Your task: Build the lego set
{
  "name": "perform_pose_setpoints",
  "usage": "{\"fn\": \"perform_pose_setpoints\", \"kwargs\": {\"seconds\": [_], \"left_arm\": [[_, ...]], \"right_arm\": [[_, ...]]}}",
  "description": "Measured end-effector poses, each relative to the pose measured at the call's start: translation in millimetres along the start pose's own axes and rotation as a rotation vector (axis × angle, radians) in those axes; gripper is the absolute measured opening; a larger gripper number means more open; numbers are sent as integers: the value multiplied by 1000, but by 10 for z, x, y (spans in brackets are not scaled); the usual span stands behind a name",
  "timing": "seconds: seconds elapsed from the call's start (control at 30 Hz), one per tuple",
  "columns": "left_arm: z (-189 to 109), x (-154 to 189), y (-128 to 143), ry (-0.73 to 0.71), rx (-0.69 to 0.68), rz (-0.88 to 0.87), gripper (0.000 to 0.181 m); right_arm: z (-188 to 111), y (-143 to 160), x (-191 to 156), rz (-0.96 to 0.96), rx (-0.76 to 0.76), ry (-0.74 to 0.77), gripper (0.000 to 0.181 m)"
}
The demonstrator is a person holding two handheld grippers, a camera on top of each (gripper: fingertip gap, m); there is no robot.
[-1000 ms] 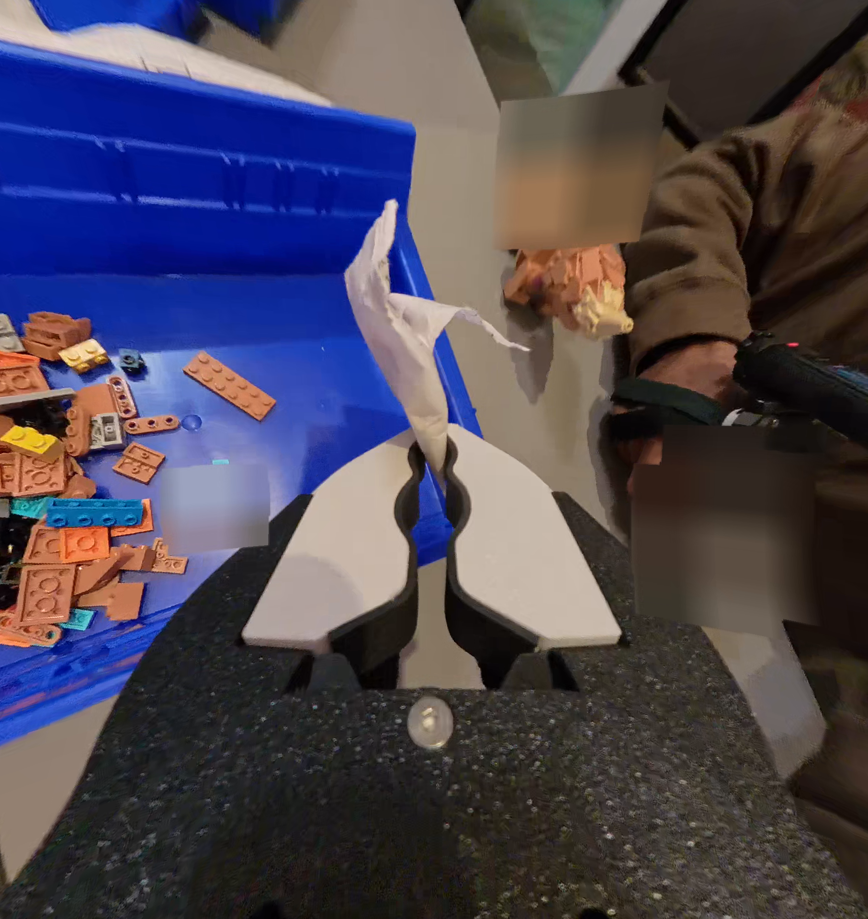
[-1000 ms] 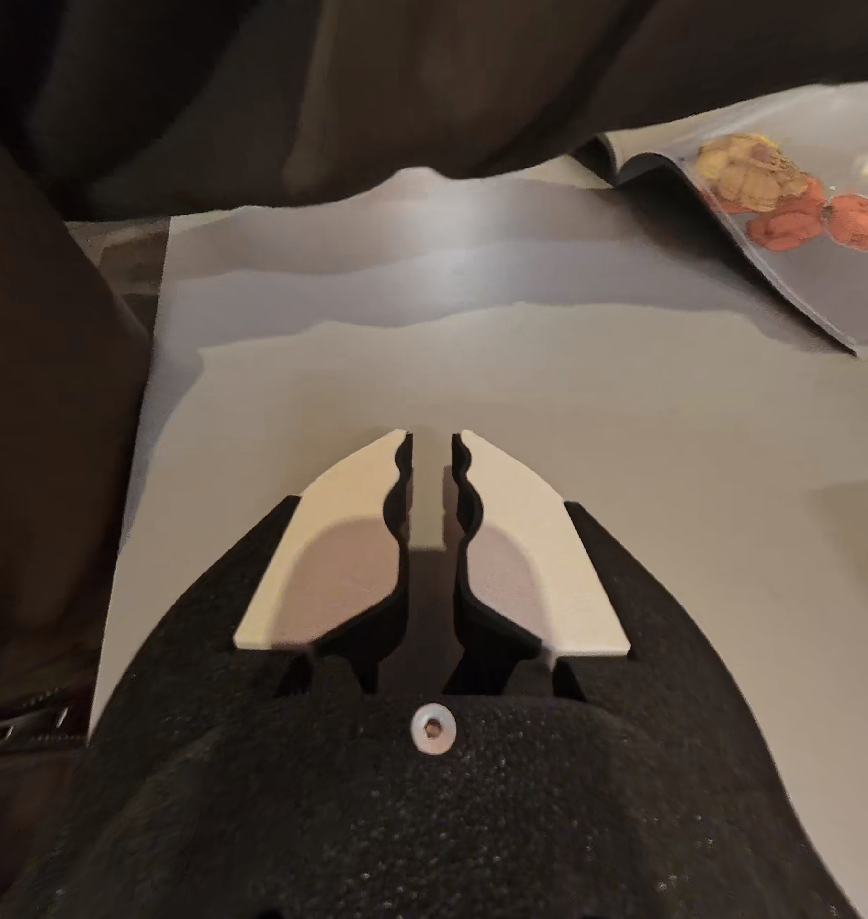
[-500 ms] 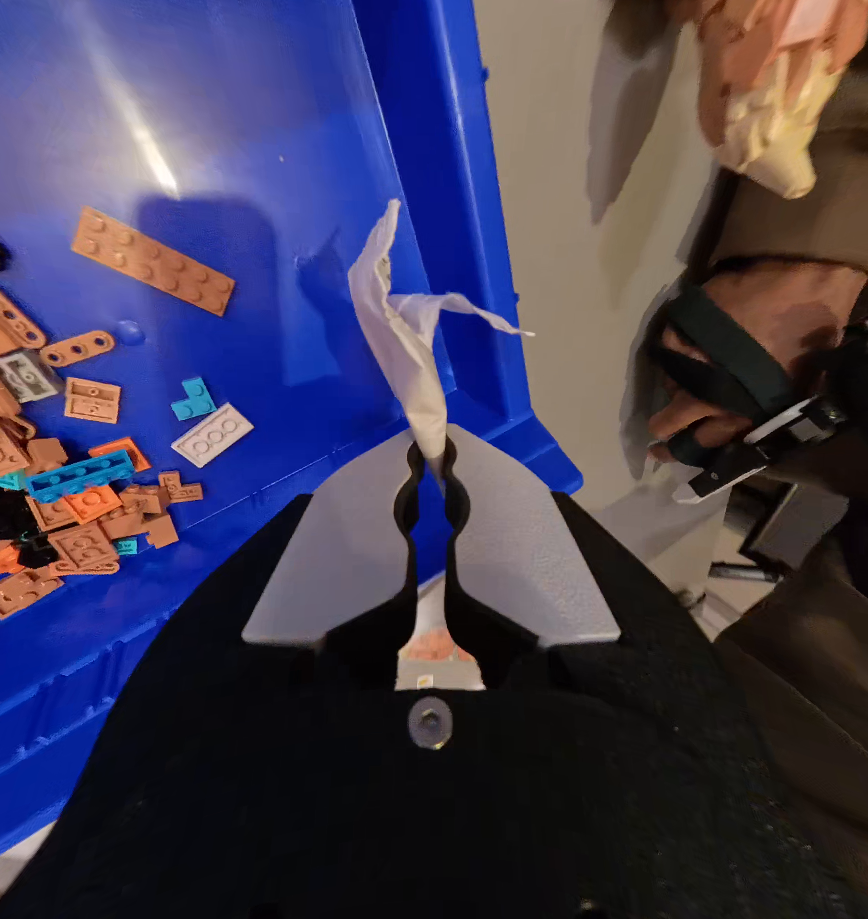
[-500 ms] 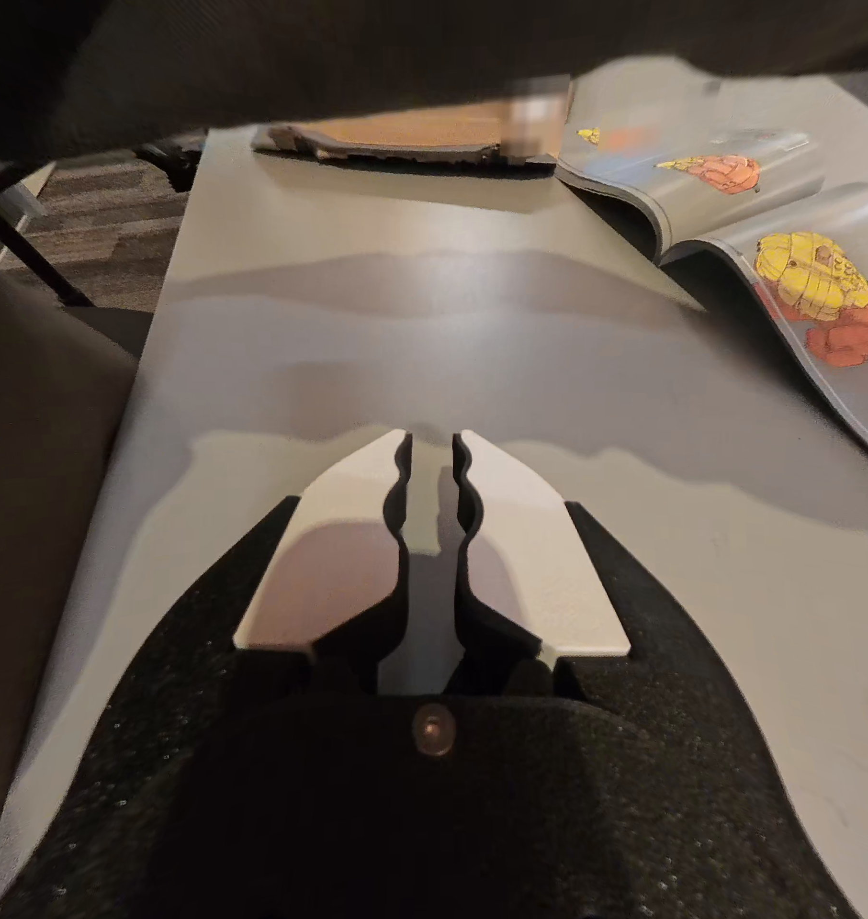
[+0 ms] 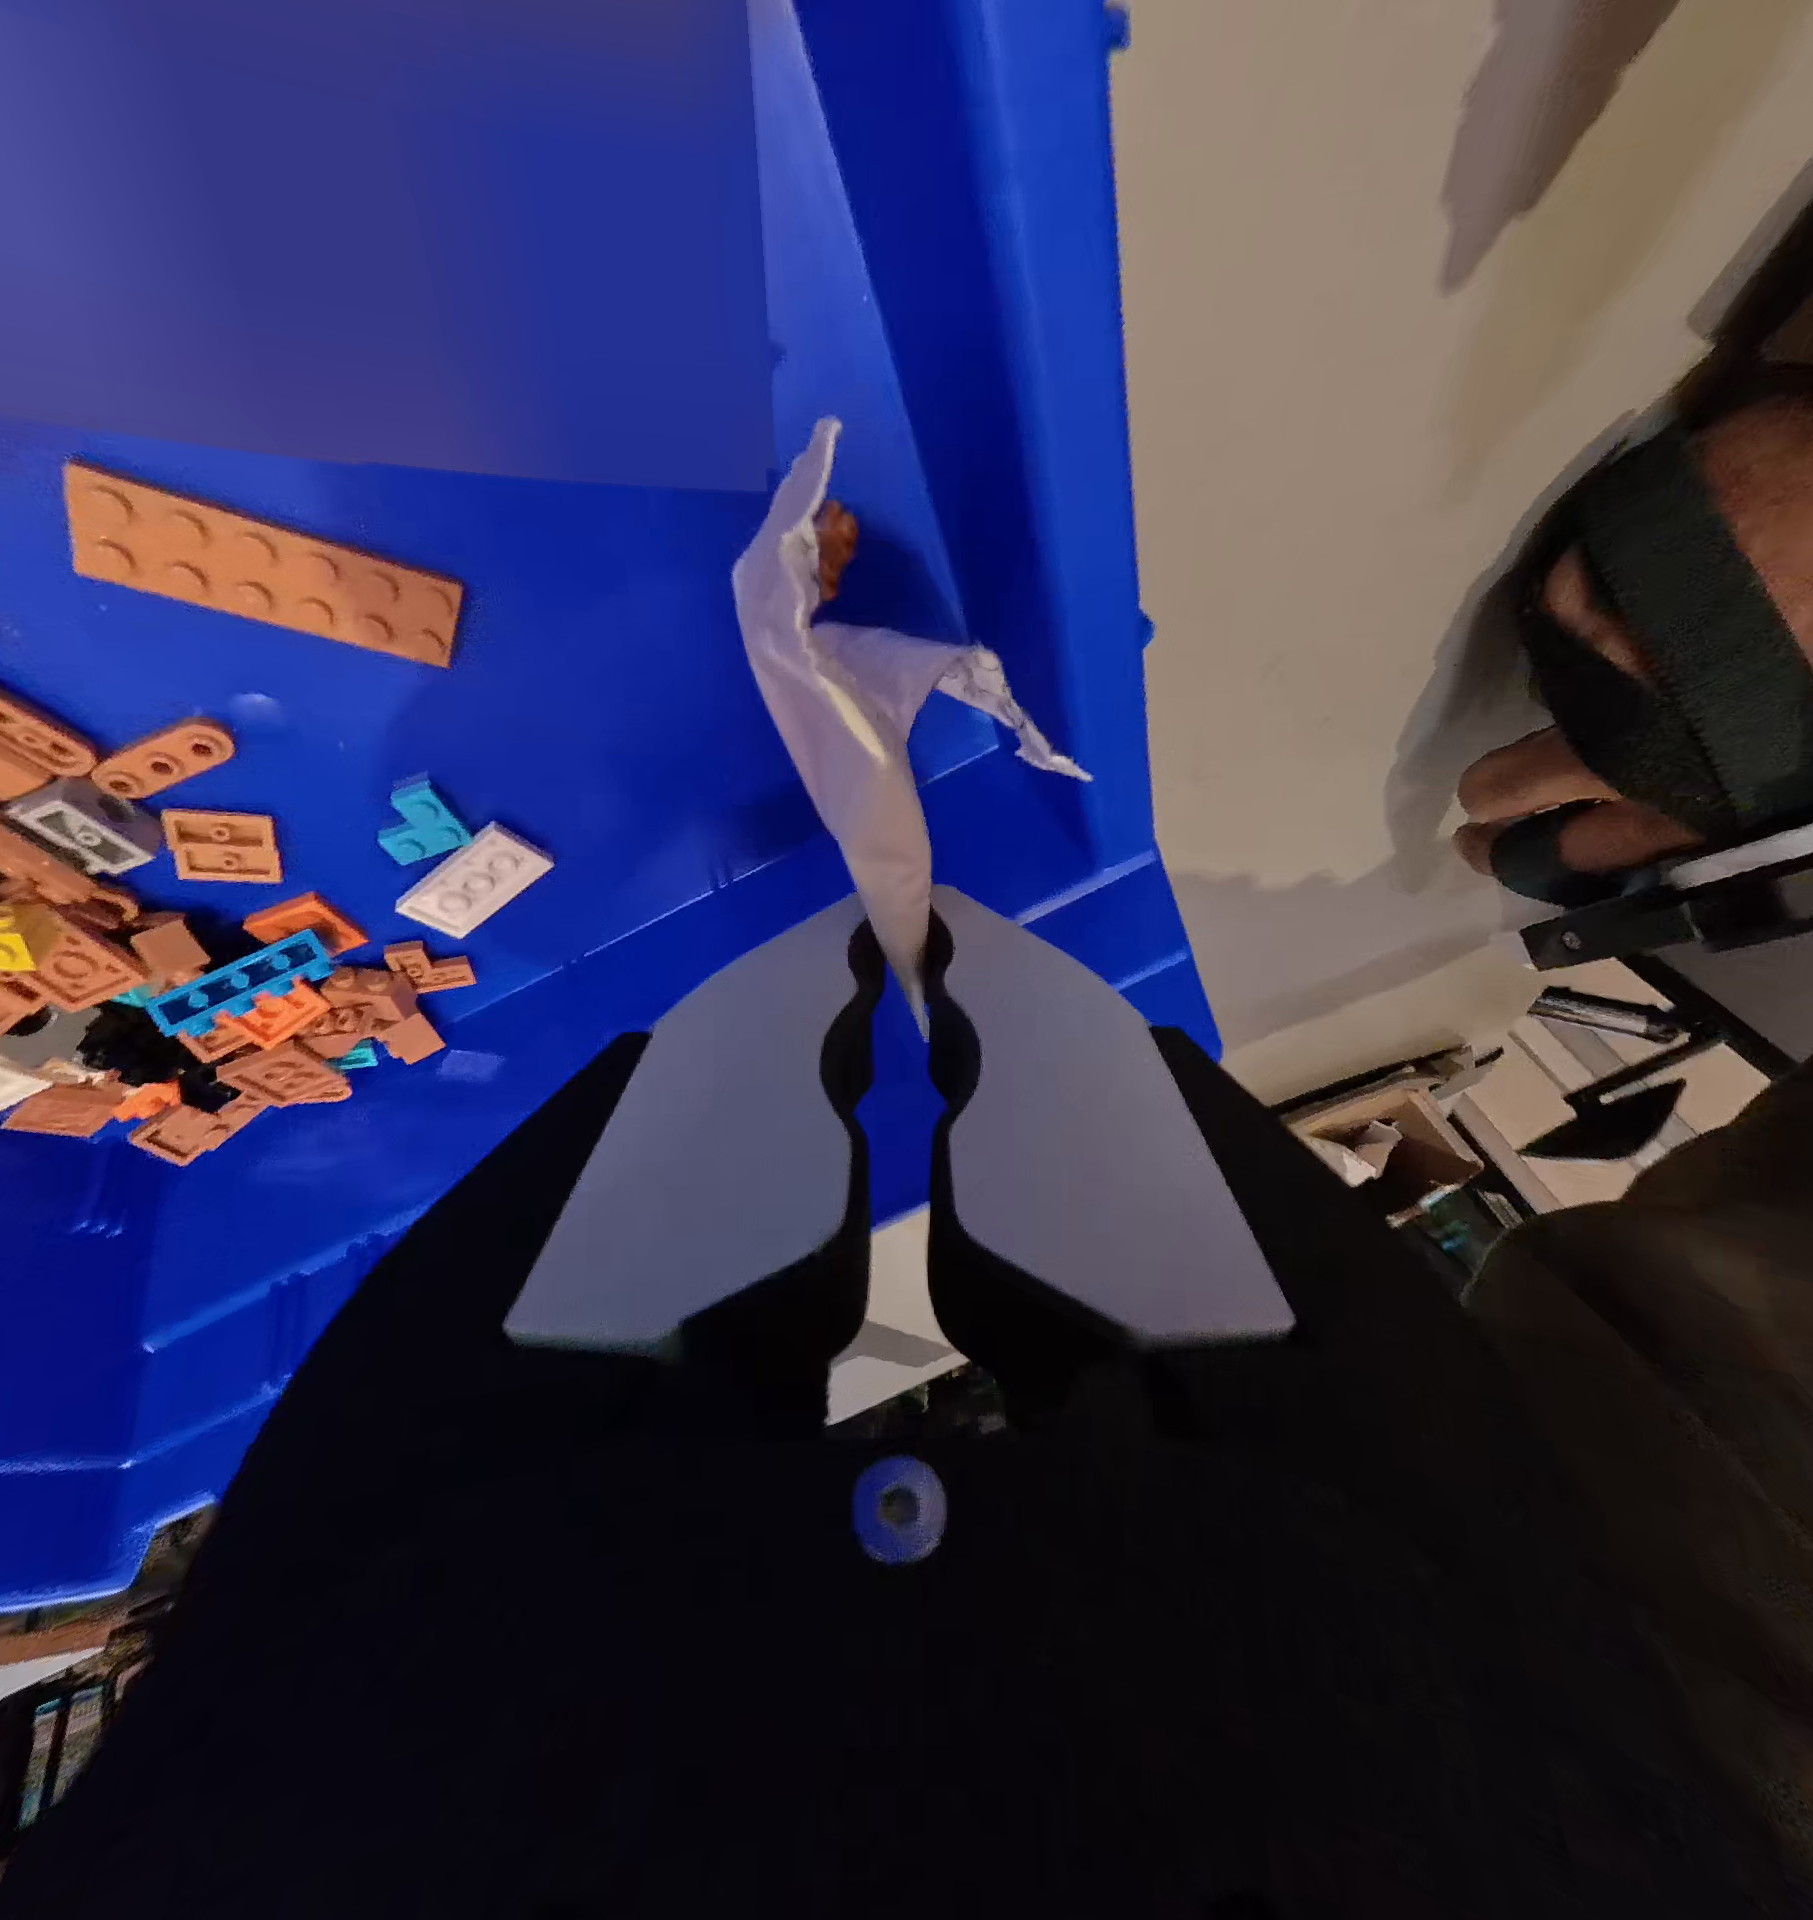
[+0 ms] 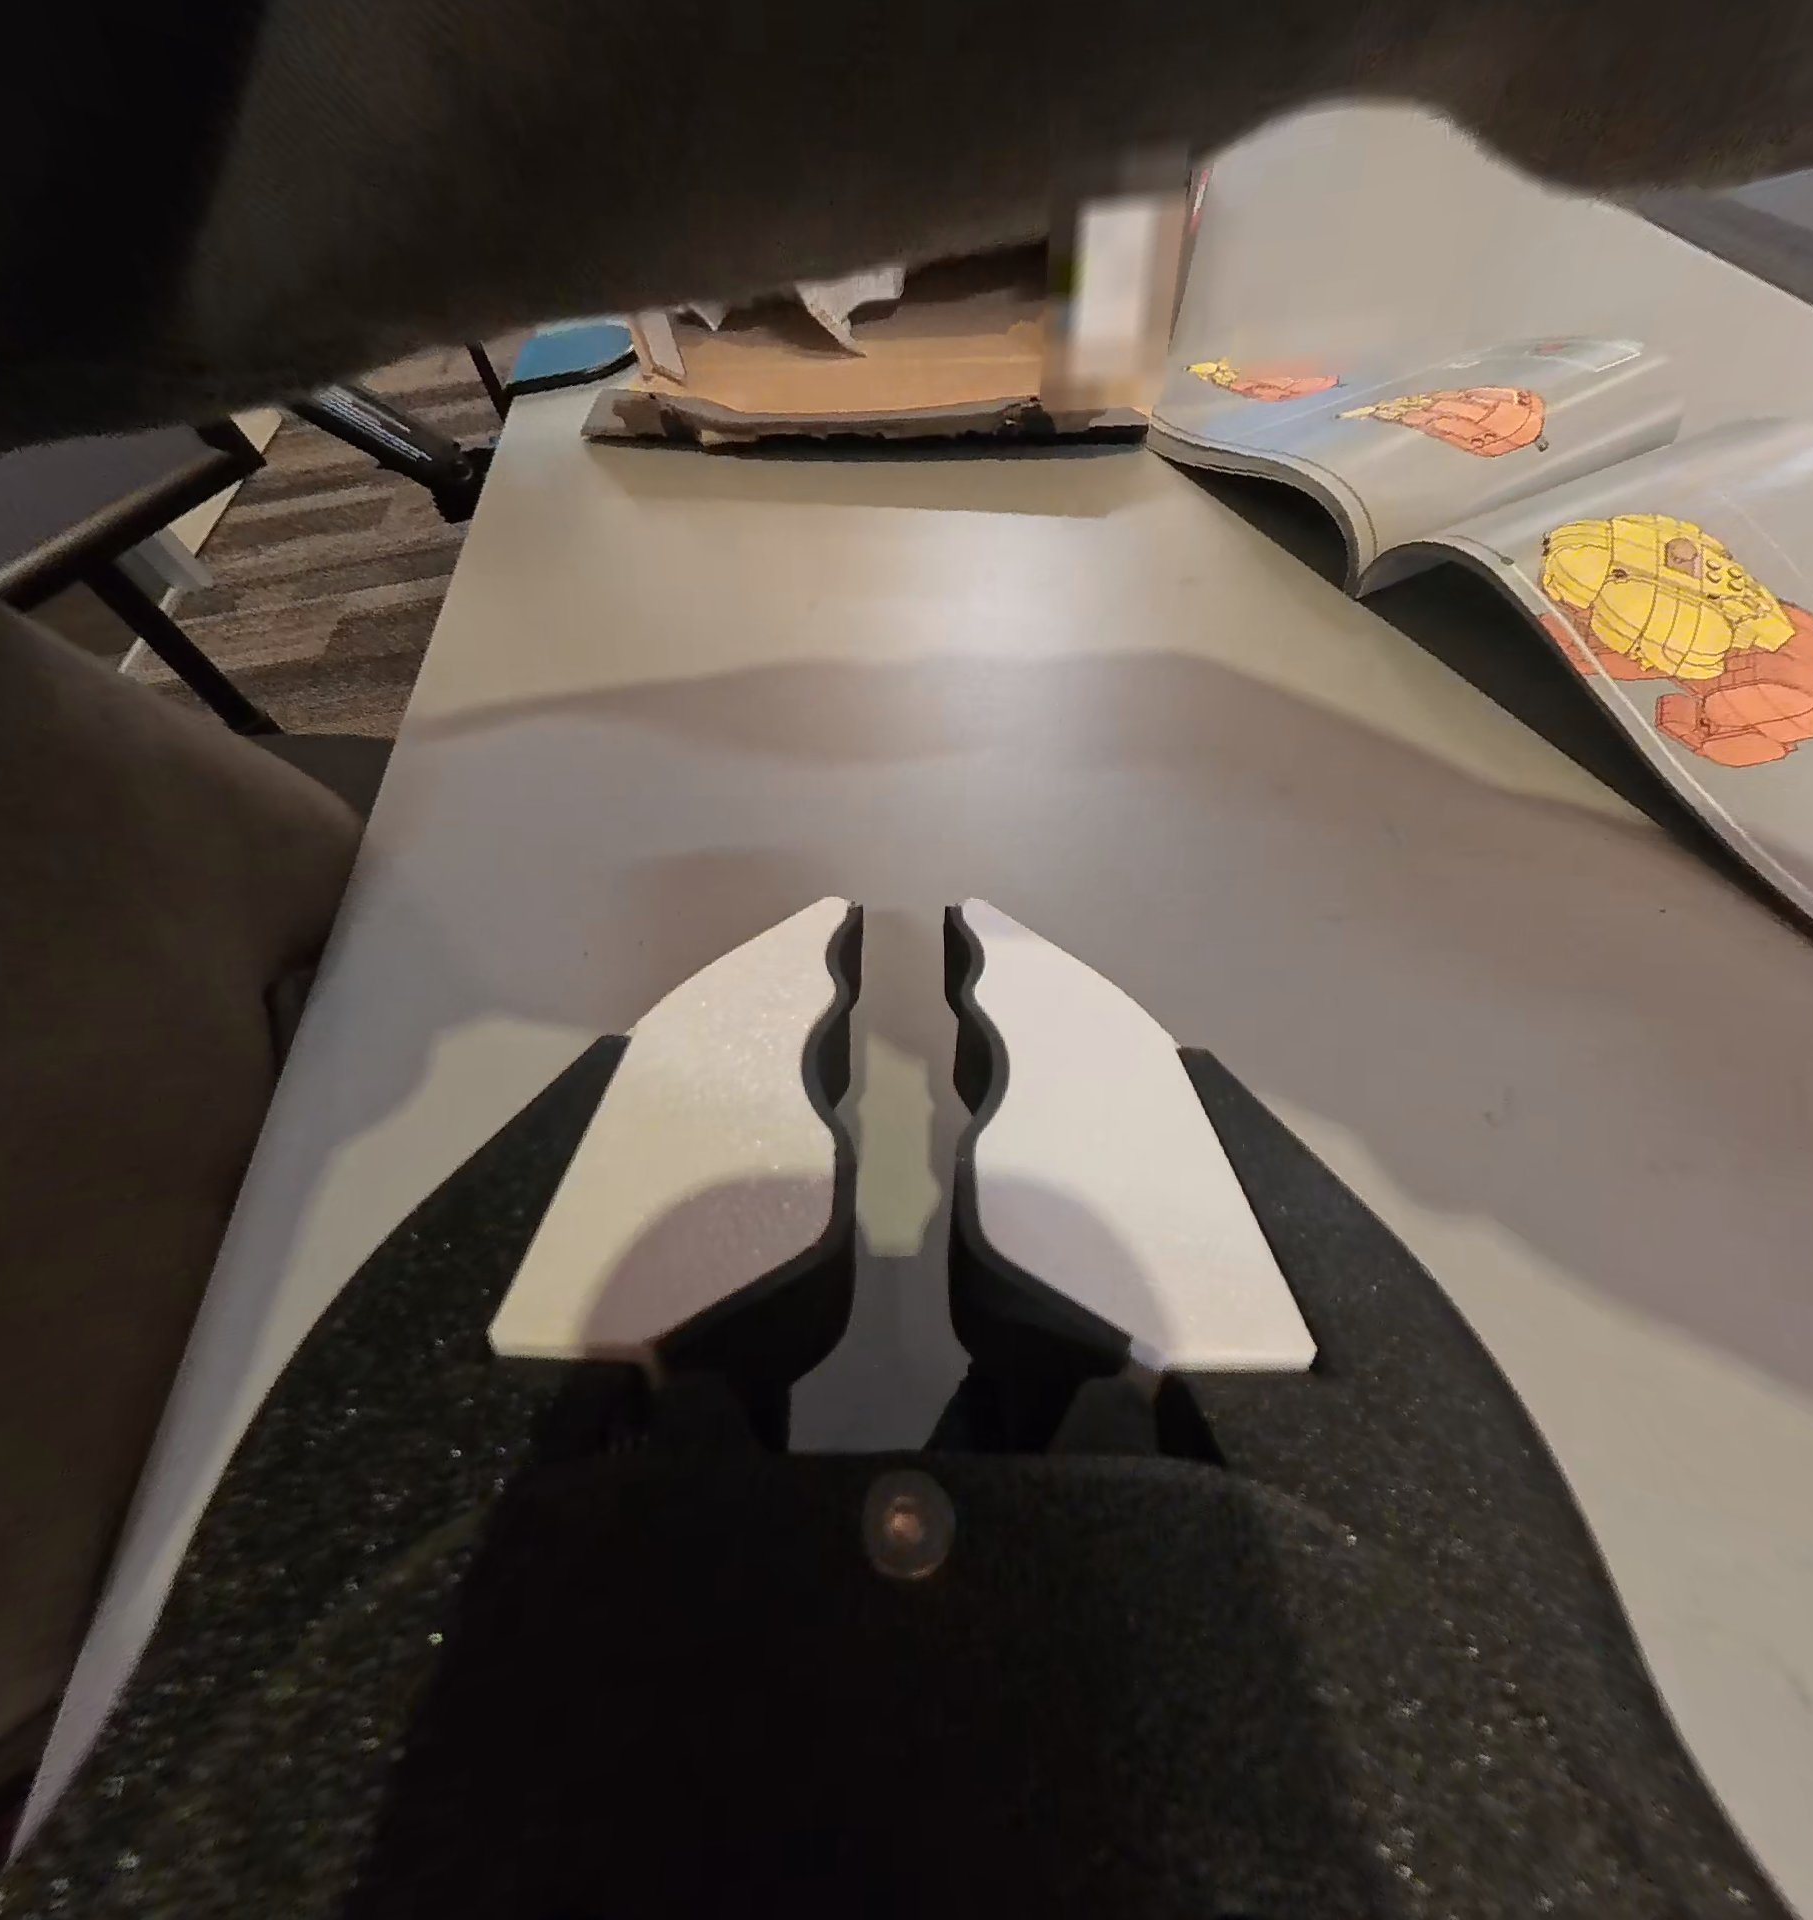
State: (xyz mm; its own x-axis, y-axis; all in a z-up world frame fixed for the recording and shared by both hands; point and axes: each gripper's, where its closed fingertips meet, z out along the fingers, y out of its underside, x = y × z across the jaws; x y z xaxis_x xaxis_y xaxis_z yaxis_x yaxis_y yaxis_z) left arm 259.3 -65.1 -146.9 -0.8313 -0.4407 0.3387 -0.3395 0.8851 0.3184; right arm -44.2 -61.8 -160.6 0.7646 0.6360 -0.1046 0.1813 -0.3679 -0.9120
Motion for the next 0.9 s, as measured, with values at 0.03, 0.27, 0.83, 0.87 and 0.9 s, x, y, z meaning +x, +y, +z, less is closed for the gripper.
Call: {"fn": "perform_pose_setpoints", "kwargs": {"seconds": [0.03,0.27,0.83,0.87,0.9], "left_arm": [[-6,0,-17,0,15,-5,6],[28,14,93,-14,-80,4,6],[5,-68,1,-52,52,-25,6],[16,-53,-14,-42,60,-25,6],[35,-54,17,-47,34,-22,6]], "right_arm": [[0,1,-3,-2,0,0,15],[8,6,-8,-4,-5,-4,15],[10,7,-18,-2,-4,-13,16],[11,8,-19,-2,-5,-13,16],[11,7,-18,-2,-5,-13,16]]}}
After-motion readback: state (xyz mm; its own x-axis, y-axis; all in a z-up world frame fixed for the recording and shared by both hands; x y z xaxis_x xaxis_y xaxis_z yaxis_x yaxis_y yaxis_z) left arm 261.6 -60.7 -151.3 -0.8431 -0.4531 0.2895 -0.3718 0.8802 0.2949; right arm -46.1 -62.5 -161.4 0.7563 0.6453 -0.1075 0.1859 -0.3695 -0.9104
